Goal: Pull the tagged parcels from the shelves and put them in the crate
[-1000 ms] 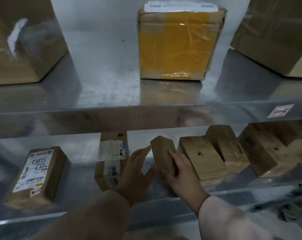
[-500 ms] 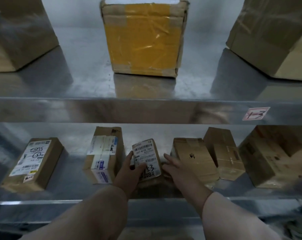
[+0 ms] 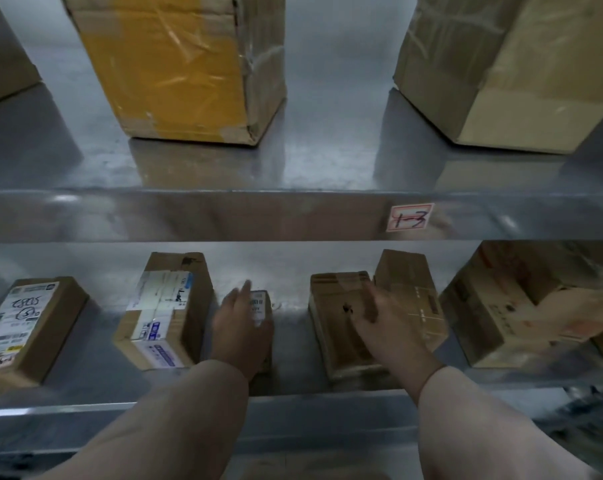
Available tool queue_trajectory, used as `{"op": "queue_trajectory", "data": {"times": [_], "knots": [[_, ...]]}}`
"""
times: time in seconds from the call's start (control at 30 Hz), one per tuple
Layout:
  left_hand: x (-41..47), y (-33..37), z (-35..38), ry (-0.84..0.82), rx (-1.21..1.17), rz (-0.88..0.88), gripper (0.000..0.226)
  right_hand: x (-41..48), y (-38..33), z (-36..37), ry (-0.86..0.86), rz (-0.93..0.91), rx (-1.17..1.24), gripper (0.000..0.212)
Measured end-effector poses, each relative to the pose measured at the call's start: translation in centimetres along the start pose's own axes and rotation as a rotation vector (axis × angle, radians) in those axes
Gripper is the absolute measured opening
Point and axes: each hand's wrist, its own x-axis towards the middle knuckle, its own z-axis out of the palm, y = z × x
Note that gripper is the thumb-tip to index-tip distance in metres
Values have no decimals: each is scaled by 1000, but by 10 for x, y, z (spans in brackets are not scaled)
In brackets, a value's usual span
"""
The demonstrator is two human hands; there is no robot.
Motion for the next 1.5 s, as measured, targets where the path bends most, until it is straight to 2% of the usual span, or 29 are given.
{"op": "queue_trajectory", "data": {"times": [0.03, 0.1, 0.2, 0.27, 0.33, 0.4, 0.53, 0.6, 0.67, 0.73, 0.83, 0.87, 0.97, 1.03, 1.07, 1.13, 1.2, 1.27, 1.33, 1.43, 1.5], "knots": [[-6, 13, 2, 12, -46, 91, 71, -1, 2, 1, -42, 8, 4, 60], [-20, 39, 9, -117, -158, 200, 69, -2, 5, 5, -79, -31, -14, 57], [-37, 66, 26, -341, -301, 148, 58, -1, 9, 6, -69, -84, 22, 39], [-41, 72, 33, -323, -336, 71, 56, -1, 8, 1, -50, -14, 182, 33], [-37, 70, 32, -271, -275, 13, 62, -3, 4, -2, -18, 54, 443, 26], [-31, 68, 26, -228, -257, -30, 67, -5, -2, -3, -26, 60, 634, 29], [-28, 76, 20, -279, -289, -133, 102, -8, -13, 4, -112, -82, 689, 28], [-27, 78, 19, -300, -317, -167, 110, -8, -14, 3, -112, -97, 694, 23], [-26, 77, 16, -305, -426, -200, 107, -8, -13, -2, -113, -87, 665, 18], [-26, 76, 14, -320, -658, -268, 101, -7, -10, -9, -58, -62, 655, 20], [-27, 76, 8, -377, -969, -373, 73, -2, 0, -20, 95, 9, 582, 30], [-26, 74, 6, -376, -1070, -433, 64, 0, 4, -22, 94, 30, 573, 32], [-29, 71, 6, -462, -1455, -650, 44, 5, 6, -17, -109, 123, 637, 41], [-33, 73, 5, -494, -1567, -674, 42, 4, -1, -11, -249, 207, 781, 30], [-34, 75, 4, -477, -1565, -679, 39, 4, -2, -8, -266, 197, 803, 23], [-30, 72, 6, -346, -1363, -618, 34, 4, 1, -5, -228, 99, 770, 31], [-27, 71, 4, -242, -940, -374, 36, 1, 5, -8, -197, 9, 676, 47], [-27, 69, 2, -187, -710, -192, 40, 0, 8, -11, -180, -47, 597, 55], [-28, 69, -2, -243, -731, -178, 42, -1, 9, -9, -149, -78, 539, 55], [-32, 67, -4, -325, -763, -159, 61, -5, 3, -4, -104, -165, 439, 65], [-35, 65, -9, -273, -734, -80, 53, -7, -3, 0, -92, -235, 381, 68]]}}
